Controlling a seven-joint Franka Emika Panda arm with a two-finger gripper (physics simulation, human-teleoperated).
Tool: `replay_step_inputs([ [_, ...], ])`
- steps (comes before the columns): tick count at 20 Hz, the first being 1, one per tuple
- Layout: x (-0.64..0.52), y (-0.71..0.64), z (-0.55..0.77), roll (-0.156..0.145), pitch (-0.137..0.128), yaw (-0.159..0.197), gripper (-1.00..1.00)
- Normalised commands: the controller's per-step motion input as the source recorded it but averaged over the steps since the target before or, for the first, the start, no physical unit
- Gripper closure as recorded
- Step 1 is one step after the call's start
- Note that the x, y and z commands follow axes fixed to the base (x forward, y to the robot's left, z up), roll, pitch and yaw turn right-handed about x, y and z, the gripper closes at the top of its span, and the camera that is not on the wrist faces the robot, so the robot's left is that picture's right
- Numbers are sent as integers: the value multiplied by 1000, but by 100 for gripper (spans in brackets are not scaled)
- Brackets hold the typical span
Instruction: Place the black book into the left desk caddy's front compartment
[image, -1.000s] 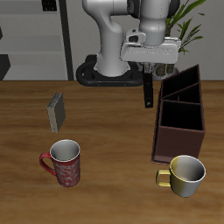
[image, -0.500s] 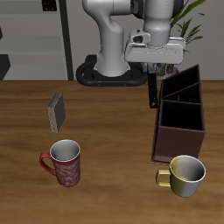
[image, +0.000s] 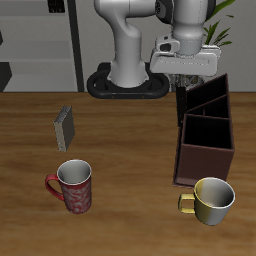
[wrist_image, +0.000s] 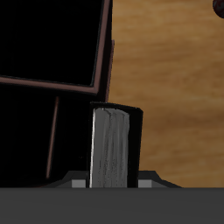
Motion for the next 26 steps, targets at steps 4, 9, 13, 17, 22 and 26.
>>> replay_step_inputs([
  [4, 153, 177, -28, 1, 31, -21, 100],
  [9, 62, 98, -24, 8, 12, -3, 100],
  [13, 42, 174, -28, 17, -5, 16, 100],
  [17, 22, 74, -63, 11, 7, 9, 100],
  [22, -1, 90, -2, 14, 2, 1, 100],
  [26, 13, 57, -10, 10, 5, -8, 100],
])
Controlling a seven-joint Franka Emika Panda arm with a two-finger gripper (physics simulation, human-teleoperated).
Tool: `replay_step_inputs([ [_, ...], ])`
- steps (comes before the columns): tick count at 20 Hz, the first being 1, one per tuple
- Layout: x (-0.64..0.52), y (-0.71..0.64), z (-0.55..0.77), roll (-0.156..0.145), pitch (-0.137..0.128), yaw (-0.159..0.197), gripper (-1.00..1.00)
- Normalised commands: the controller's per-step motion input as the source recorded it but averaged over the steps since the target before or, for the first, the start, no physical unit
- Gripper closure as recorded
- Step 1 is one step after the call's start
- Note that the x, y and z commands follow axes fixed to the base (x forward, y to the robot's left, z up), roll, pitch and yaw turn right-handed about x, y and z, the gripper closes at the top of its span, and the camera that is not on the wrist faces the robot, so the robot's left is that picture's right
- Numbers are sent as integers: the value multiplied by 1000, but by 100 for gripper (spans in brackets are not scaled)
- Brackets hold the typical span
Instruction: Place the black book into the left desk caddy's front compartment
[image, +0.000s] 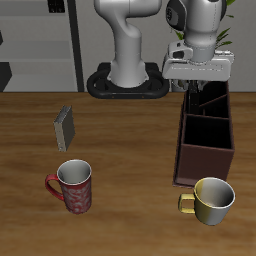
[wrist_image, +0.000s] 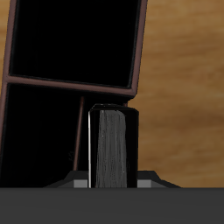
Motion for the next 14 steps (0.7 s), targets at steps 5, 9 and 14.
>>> replay_step_inputs([
  [5, 35, 68, -44, 10, 9, -6, 100],
  [9, 6, 56, -29, 13, 1, -4, 100],
  [14, 53, 29, -114, 12, 17, -8, 100],
])
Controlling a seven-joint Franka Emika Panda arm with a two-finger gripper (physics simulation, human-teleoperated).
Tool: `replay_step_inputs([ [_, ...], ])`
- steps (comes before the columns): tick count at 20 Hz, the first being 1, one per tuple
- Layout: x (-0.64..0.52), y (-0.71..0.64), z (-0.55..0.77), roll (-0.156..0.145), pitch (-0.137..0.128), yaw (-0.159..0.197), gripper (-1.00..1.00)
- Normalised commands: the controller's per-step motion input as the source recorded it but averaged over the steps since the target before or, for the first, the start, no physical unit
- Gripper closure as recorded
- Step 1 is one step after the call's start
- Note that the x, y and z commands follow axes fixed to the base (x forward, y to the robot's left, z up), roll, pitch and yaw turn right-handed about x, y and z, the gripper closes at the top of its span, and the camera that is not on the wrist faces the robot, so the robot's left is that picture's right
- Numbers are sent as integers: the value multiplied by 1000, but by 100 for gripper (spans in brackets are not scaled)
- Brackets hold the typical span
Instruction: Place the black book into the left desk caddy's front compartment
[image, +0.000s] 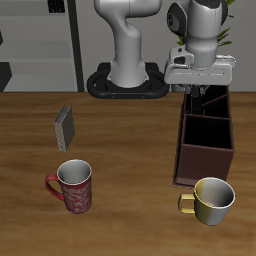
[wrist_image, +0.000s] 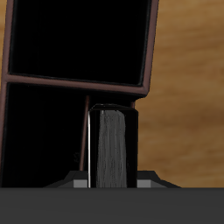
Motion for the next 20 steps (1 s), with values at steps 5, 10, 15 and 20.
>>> replay_step_inputs([
  [5, 43, -15, -148, -3, 30, -8, 100],
  [10, 58, -36, -163, -3, 24, -2, 100],
  [15, 41, -7, -161, -1, 30, -1, 100],
  [20, 19, 1, -101, 4, 18, 2, 100],
])
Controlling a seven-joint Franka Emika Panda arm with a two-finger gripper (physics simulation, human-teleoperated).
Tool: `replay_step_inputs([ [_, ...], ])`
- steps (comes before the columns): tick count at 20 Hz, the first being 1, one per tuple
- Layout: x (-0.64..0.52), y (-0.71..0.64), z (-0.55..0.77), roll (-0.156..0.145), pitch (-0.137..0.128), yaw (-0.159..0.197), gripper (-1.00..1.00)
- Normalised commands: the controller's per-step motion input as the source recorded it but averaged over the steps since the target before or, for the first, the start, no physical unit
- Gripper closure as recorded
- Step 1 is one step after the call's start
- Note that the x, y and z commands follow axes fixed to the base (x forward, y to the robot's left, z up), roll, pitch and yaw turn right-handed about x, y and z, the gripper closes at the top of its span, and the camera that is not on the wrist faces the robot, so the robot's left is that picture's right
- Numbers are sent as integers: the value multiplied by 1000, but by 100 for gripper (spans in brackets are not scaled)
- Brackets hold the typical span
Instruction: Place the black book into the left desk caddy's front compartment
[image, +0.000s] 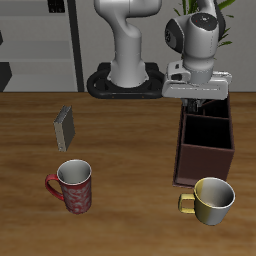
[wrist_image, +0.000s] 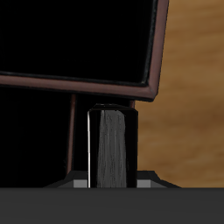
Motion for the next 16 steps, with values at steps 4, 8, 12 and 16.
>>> replay_step_inputs([
  [4, 35, 60, -179, 19, 36, 5, 100],
  [8, 5, 58, -110, 69, 17, -2, 100],
  [12, -6, -1, -18, 15, 13, 0, -100],
  [16, 50, -18, 7, 21, 17, 1, -100],
])
